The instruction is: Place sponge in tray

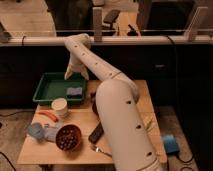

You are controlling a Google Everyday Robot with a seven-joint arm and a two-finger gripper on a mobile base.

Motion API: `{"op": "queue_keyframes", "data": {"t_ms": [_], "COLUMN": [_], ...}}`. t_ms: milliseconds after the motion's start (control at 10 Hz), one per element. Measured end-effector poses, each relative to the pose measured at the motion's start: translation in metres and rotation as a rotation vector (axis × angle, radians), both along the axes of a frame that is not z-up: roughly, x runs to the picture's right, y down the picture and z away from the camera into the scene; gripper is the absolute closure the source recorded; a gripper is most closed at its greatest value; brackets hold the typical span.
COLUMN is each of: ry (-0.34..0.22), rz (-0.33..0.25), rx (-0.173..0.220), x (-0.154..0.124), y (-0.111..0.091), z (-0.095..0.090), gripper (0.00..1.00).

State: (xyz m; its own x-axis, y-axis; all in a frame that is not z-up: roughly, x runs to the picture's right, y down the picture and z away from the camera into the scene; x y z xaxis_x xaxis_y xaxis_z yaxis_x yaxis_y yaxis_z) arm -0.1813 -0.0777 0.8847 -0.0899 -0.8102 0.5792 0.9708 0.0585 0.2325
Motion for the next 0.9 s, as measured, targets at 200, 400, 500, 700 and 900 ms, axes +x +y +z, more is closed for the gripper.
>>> {"op": "queue_keyframes", "data": {"t_ms": [200,400,500,700,900], "ry": [0.0,-0.013,-0.014,-0.011,-0.01], "rz": [0.0,0.005,0.006,-0.002,-0.001], "rx": [-0.006,-0.016,-0.016,-0.018,-0.018], "x": [0.0004,0.0014,0.0028,0.0007,0.0019], "y": [0.0004,0.0001,-0.0001,0.0006,0.0004], "z": [0.0003,0.0002,0.0003,-0.0004,-0.0001], "gripper": [0.2,0.2,0.2,0.2,0.2]}}
